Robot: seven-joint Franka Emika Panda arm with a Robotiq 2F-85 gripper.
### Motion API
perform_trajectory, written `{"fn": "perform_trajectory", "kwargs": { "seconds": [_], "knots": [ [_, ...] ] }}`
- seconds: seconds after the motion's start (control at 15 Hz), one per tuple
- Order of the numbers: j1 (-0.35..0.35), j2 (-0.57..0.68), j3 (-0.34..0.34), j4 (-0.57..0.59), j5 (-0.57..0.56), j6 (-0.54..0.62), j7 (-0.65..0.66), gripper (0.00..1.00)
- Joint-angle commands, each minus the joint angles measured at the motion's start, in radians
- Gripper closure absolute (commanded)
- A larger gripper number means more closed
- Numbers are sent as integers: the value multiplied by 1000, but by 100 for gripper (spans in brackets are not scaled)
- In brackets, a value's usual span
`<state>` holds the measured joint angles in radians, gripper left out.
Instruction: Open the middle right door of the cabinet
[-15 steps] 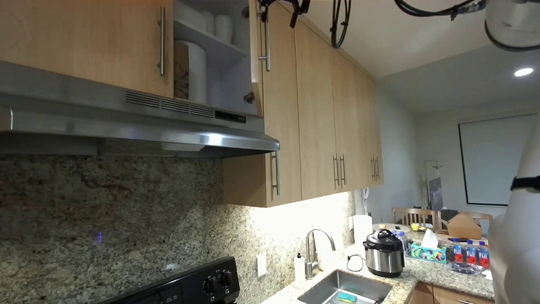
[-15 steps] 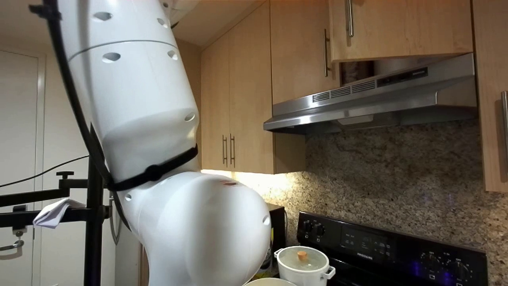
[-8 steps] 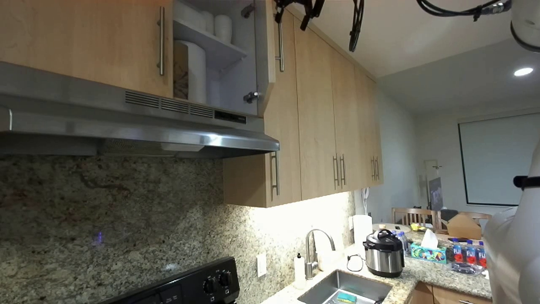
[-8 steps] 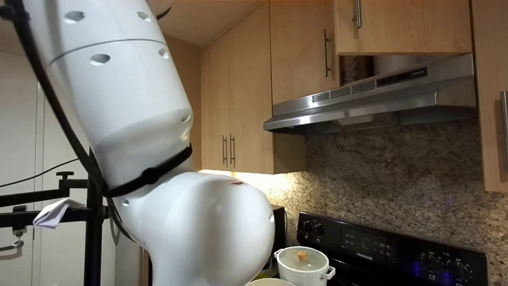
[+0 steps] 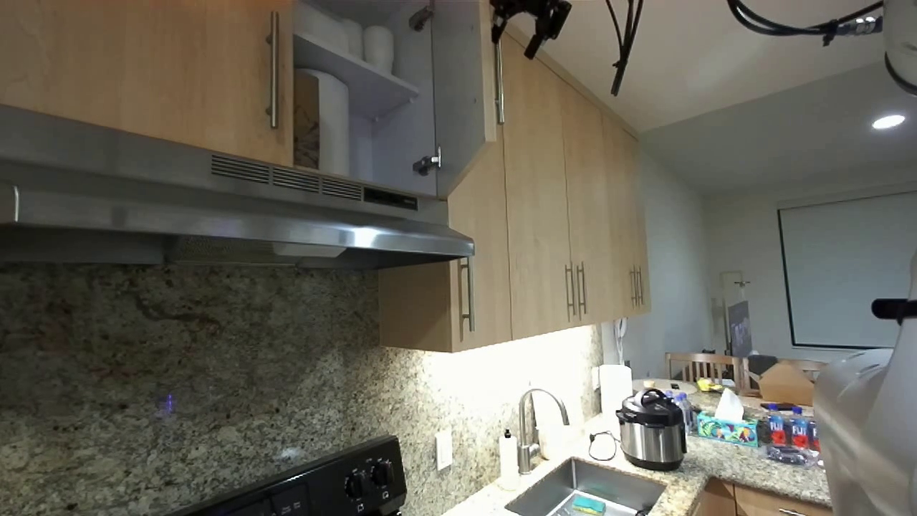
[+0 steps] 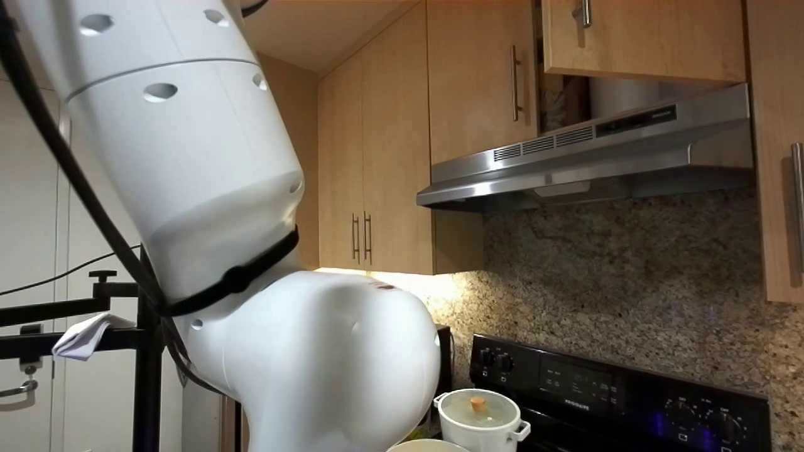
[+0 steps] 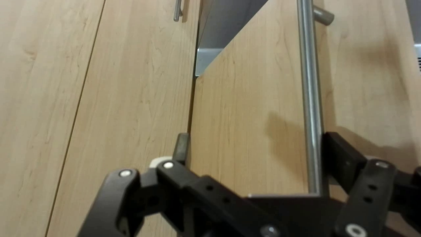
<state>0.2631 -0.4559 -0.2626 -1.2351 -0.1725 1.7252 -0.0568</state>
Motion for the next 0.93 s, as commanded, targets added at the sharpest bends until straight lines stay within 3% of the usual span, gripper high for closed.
{"fn": "perform_trajectory", "kwargs": {
  "seconds": [0.0,0.47,0.53,0.87],
  "knots": [
    [-75,81,-86,80,148,75,-199,0],
    [-55,166,-310,219,449,-78,-542,0],
    [8,179,-375,250,458,-101,-568,0],
    [118,237,-607,333,621,-194,-692,0]
  ]
}}
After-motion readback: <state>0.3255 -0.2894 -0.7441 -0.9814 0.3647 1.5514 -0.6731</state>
